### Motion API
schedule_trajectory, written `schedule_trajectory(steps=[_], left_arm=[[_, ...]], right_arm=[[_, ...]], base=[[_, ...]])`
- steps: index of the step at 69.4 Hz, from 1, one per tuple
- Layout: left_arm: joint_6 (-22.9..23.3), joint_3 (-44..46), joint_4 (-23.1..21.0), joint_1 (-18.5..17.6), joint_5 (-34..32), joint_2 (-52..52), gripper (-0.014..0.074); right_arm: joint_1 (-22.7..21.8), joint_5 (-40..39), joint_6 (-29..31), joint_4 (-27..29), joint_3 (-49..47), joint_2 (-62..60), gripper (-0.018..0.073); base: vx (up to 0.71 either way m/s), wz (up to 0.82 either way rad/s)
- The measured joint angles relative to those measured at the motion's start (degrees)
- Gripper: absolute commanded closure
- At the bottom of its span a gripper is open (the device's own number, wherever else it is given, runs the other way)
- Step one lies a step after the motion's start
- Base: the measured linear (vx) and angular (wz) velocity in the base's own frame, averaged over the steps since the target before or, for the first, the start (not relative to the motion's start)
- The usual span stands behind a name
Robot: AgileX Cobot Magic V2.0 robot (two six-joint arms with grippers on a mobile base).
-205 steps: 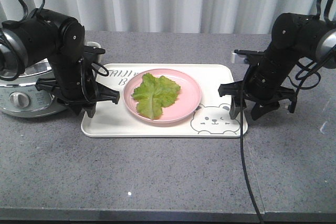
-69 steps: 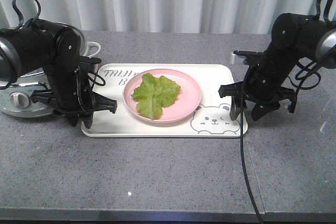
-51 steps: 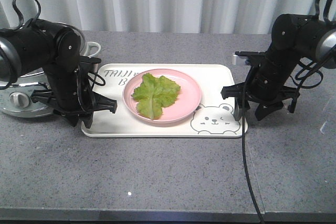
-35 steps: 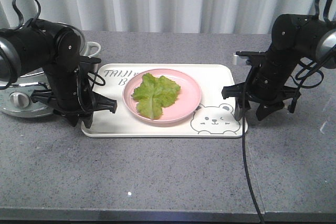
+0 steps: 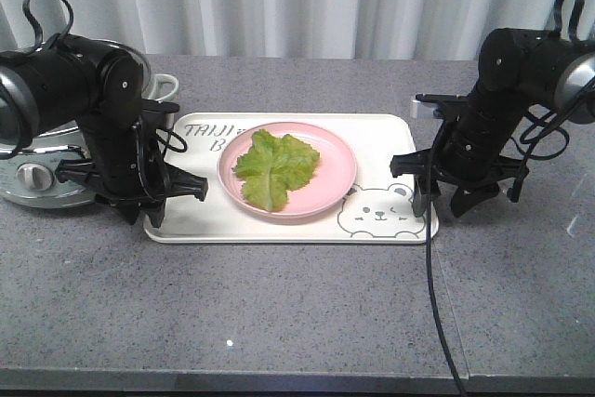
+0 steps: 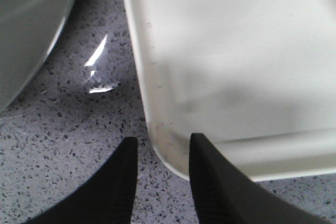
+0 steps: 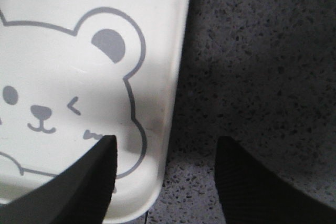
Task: Transfer vegetables to tray and serve
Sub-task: 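Close both grippers on the tray edges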
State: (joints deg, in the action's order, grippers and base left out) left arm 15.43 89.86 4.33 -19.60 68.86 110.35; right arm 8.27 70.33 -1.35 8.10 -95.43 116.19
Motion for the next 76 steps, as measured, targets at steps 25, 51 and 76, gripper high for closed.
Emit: schedule_trajectory(steps=[25, 51, 76], left_arm=[[-0.2, 0.0, -0.2, 0.0, 0.2, 2.2, 0.0351], [-3.4, 0.5, -0.7, 0.1, 0.4, 2.9, 0.0582], [-5.4, 0.7, -1.7, 0.4, 0.4, 2.9, 0.0605]], right_arm=[[0.0, -0.1, 0.0, -0.3, 0.0, 1.2, 0.0203], [0.0, -0.2, 1.7, 0.7, -0.1, 1.7, 0.056], [-0.2, -0.1, 2.4, 2.3, -0.2, 1.7, 0.0568]], base=[[0.0, 0.0], [0.0, 0.0], [0.0, 0.0]])
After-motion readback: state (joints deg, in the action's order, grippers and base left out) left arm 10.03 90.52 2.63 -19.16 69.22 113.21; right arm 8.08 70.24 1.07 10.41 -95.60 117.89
